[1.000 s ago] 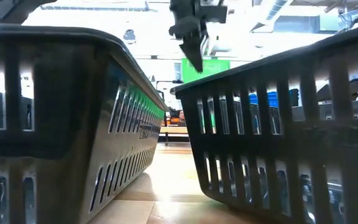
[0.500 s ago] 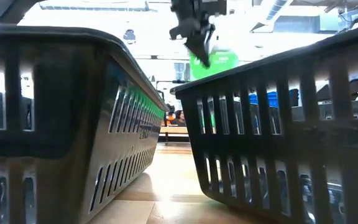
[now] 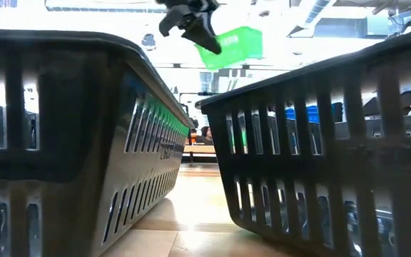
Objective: Stack baskets on shelf by color
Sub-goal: Stack the green bin on the green bin on the shelf
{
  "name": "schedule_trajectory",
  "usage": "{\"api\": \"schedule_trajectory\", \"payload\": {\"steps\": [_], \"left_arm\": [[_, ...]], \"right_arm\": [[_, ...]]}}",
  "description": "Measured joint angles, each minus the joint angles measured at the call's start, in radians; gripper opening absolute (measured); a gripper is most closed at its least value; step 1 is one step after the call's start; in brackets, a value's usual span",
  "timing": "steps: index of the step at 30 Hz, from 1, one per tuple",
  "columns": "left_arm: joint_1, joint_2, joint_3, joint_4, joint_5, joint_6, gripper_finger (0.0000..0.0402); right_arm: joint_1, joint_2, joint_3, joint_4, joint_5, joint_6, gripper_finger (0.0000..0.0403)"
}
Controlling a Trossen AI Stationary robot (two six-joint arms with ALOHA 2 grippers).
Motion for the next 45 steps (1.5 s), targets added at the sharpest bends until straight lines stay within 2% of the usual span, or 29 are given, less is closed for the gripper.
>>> {"api": "schedule_trajectory", "payload": {"steps": [4, 7, 13, 26, 30, 36, 45], "left_arm": [[0.015, -0.138, -0.211, 0.211, 0.004, 0.05, 0.0], [0.026, -0.19, -0.285, 0.287, 0.029, 0.05, 0.0], [0.039, -0.16, -0.293, 0.318, 0.113, 0.069, 0.0], [0.059, -0.087, -0.294, 0.305, 0.118, 0.181, 0.0], [0.104, -0.087, -0.294, 0.306, 0.195, 0.163, 0.0], [0.167, -0.087, -0.294, 0.326, 0.198, 0.11, 0.0], [0.169, -0.052, -0.286, 0.321, 0.217, 0.139, 0.0]], "right_arm": [[0.0, 0.0, 0.0, 0.009, 0.001, 0.0, 0.005], [-0.001, 0.0, -0.002, 0.021, 0.001, 0.0, 0.005], [-0.001, 0.001, -0.002, 0.024, 0.001, 0.002, 0.005], [-0.001, 0.001, -0.002, 0.026, 0.003, 0.087, 0.005], [-0.001, 0.001, -0.002, 0.027, 0.003, 0.09, 0.005], [-0.001, 0.001, -0.002, 0.028, 0.005, 0.09, 0.005], [-0.001, 0.001, -0.002, 0.029, 0.006, 0.09, 0.005]]}}
